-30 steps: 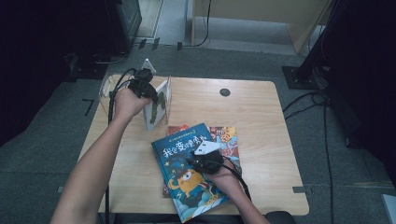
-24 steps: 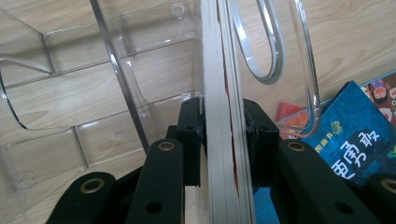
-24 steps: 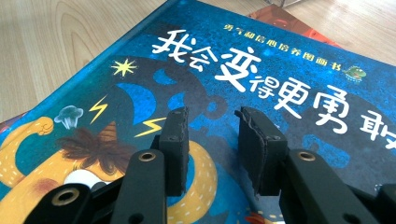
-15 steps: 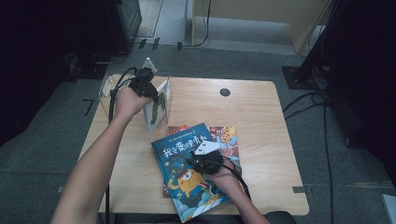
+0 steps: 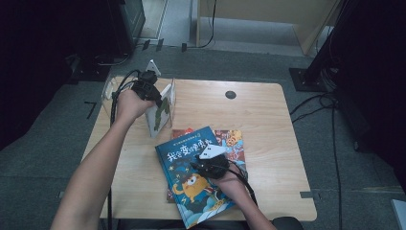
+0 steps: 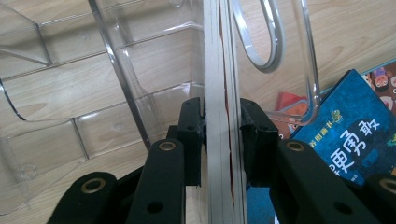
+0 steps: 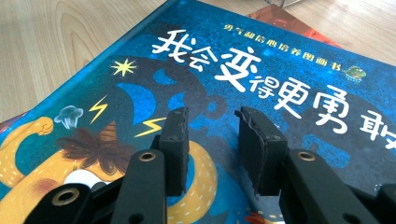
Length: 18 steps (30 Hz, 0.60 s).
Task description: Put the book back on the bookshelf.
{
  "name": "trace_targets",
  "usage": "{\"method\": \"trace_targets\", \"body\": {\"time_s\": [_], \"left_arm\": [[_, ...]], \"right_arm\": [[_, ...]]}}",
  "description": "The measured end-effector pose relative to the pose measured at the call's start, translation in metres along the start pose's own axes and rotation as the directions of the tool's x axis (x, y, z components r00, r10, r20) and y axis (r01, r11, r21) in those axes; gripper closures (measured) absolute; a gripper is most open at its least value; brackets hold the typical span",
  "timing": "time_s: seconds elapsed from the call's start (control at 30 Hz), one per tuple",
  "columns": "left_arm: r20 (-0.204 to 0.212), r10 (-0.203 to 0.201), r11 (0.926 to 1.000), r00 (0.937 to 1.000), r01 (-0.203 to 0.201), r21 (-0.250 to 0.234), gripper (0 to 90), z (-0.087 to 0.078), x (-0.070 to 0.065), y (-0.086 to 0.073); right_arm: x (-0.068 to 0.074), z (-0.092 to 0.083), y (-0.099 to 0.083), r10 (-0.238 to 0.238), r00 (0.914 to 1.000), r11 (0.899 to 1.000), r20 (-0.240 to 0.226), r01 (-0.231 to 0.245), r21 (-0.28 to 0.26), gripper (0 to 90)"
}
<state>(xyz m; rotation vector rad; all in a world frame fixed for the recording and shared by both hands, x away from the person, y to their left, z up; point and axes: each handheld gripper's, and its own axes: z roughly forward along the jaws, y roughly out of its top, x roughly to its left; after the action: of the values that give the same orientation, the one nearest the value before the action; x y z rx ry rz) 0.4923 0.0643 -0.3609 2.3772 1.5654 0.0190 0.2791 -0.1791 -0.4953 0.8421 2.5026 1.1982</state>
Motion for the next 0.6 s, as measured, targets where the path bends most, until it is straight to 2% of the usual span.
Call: {"method": "trace_targets", "body": {"time_s": [0.17,0.27,0.6], "left_arm": [[0.001,0.004,0.9999,1.0,-0.004,0.011,73.9,0.0016,-0.0006,-0.0002],[-0.003,0.008,0.9993,1.0,-0.008,0.035,74.1,0.0047,-0.001,-0.0004],[-0.008,-0.003,0.9996,1.0,0.003,0.026,74.2,0.0065,-0.0016,0.0019]], "right_arm": [[0.0,0.0,0.0,0.0,1.0,1.0,0.0,0.0,0.0,63.3],[-0.0001,0.0,0.0,0.0,1.0,1.0,0.0,0.0,0.0,63.3],[-0.0001,0.0001,0.0,-0.001,1.0,1.0,0.0,0.001,-0.001,63.3]]}}
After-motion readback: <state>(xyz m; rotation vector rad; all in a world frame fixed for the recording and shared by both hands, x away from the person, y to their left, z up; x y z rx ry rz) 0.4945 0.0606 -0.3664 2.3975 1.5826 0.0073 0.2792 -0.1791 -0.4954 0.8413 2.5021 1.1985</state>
